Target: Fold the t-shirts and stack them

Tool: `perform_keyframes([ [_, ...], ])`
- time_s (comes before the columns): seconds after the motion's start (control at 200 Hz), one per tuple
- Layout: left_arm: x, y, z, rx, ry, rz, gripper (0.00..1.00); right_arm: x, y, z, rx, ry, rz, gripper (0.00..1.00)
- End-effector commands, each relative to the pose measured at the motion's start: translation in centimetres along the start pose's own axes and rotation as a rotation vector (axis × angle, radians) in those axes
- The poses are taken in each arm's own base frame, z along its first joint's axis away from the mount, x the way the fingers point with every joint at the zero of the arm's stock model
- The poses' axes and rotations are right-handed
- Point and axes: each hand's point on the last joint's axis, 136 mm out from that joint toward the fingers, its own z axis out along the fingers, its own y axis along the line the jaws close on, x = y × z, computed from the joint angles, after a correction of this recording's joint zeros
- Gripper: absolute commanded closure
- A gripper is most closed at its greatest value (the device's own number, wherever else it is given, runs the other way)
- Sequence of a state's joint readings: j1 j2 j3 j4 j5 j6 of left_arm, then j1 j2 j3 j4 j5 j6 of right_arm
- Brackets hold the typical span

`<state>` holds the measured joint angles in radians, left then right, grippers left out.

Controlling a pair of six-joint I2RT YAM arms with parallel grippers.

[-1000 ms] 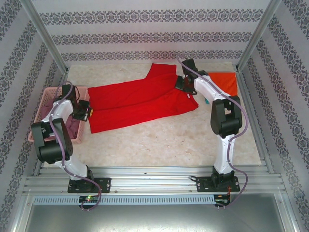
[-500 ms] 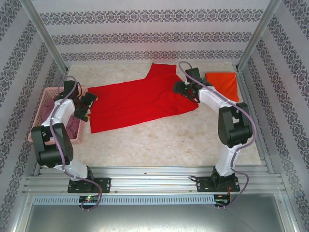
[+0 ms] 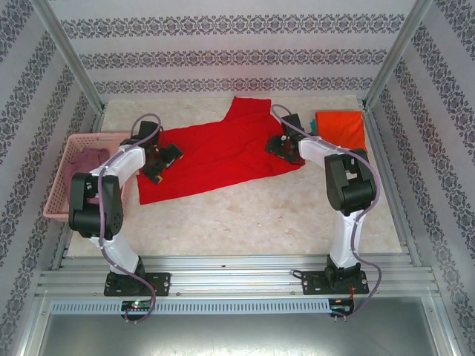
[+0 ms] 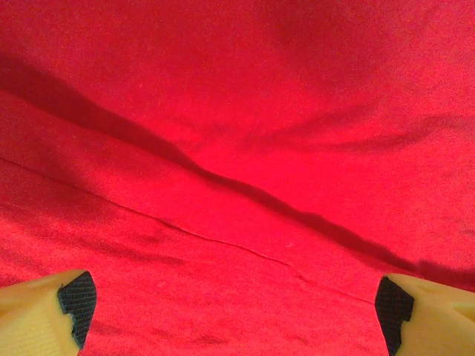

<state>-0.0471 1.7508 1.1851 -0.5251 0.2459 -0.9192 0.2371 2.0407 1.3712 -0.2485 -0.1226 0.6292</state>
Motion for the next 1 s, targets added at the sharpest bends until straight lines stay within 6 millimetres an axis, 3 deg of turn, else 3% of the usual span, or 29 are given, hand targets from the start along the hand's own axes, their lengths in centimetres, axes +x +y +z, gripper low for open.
perform_keyframes([
  [0.0, 0.7, 0.9, 1.0, -0.015, -0.003, 0.022, 0.03, 1.9, -2.2, 0.0, 0.05, 0.063, 0.074, 0.4],
  [0.3, 3.6, 4.7, 1.7, -0.055, 0.036, 0.01, 0.03, 9.8, -6.9, -2.1, 0.143, 0.168, 0.141, 0.41],
  [0.764, 9.7, 9.9, 1.2, -0.097, 0.141, 0.06, 0.03, 22.2, -12.7, -8.2, 0.283, 0.18, 0.273, 0.41],
  [0.874, 10.1, 10.0, 0.6, -0.075, 0.127, 0.05, 0.03, 22.2, -11.3, -9.3, 0.216, 0.154, 0.233, 0.41],
  [0.994, 9.2, 8.3, -0.7, -0.039, 0.092, 0.07, 0.03, 18.9, -7.8, -11.0, 0.148, 0.085, 0.112, 0.39],
])
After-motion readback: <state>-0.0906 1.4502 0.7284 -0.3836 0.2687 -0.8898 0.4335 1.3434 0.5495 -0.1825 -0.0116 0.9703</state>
